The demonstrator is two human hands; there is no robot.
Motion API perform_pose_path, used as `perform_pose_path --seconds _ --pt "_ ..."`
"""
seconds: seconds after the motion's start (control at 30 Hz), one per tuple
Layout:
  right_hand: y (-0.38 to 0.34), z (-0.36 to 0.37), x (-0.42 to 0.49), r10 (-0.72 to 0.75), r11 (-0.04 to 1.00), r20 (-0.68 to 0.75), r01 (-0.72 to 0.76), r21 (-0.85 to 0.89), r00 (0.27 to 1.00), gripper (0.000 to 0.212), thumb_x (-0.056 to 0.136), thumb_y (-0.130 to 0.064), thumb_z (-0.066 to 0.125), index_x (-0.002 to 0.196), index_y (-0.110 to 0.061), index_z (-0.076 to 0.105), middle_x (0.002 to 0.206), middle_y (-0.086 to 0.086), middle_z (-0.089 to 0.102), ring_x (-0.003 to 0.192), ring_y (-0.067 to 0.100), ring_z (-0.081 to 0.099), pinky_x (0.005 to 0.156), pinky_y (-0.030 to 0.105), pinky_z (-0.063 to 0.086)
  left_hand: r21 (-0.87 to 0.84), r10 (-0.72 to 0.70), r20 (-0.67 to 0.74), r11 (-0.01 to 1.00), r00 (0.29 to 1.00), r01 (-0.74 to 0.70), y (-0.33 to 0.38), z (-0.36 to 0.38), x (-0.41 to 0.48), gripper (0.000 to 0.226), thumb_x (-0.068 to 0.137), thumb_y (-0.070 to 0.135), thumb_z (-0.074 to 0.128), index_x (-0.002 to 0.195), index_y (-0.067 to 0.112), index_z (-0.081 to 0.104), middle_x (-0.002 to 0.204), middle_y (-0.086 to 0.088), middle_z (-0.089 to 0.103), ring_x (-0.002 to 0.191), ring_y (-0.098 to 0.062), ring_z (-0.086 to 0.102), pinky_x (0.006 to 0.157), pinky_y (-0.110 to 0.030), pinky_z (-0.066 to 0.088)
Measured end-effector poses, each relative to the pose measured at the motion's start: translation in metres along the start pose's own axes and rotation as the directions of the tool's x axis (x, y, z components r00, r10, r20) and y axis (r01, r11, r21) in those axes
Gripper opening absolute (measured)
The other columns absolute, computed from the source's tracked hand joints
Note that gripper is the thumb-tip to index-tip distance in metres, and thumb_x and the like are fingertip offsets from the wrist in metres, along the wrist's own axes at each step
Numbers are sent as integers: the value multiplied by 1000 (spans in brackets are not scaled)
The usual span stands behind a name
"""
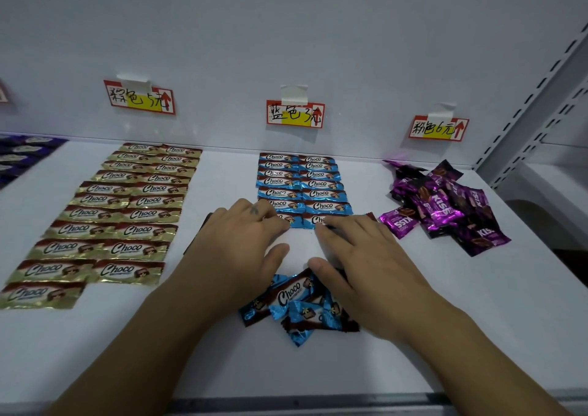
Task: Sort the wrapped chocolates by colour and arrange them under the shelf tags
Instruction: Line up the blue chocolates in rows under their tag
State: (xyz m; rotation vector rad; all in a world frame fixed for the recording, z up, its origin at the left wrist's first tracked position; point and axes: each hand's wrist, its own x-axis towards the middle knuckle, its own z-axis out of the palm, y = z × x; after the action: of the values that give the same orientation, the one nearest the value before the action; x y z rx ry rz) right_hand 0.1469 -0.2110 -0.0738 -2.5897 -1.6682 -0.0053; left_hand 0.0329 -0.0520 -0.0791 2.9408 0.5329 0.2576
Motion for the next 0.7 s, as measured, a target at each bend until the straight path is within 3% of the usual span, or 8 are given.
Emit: perform_pose_path --seconds 0.4,0.47,0.57,0.7 --pt "0 1 1 4 999 -41 -2 47 999 79 85 -66 -1 146 -29 32 148 -10 32 134 10 22 111 28 23 12 -14 48 1000 999 13 3 -4 0 47 98 49 32 143 36 34 144 12 36 127 -9 30 99 -30 31" --pt "8 -2 1 34 996 -163 -21 86 986 71 90 -60 10 142 -25 45 142 -6 42 129 12 32 107 31 28 1 -11 36 1000 999 11 6 -7 1 46 98 48 33 142 35 36 144 12 36 128 -10 30 101 -31 29" --pt "27 -9 -5 182 976 -398 -115 186 899 46 98 -41 35 127 -18 61 122 1 62 111 17 50 94 36 39 -49 -8 39 999 999 10 10 -15 -1 42 100 46 32 141 37 36 143 14 37 128 -8 29 102 -31 28" --pt "40 -9 -16 249 968 -350 -227 103 903 30 93 -27 56 120 -21 67 112 0 68 99 22 55 88 39 45 -141 30 94 990 995 -16 28 -21 -6 40 100 46 33 139 42 38 144 18 39 130 -5 29 106 -31 24"
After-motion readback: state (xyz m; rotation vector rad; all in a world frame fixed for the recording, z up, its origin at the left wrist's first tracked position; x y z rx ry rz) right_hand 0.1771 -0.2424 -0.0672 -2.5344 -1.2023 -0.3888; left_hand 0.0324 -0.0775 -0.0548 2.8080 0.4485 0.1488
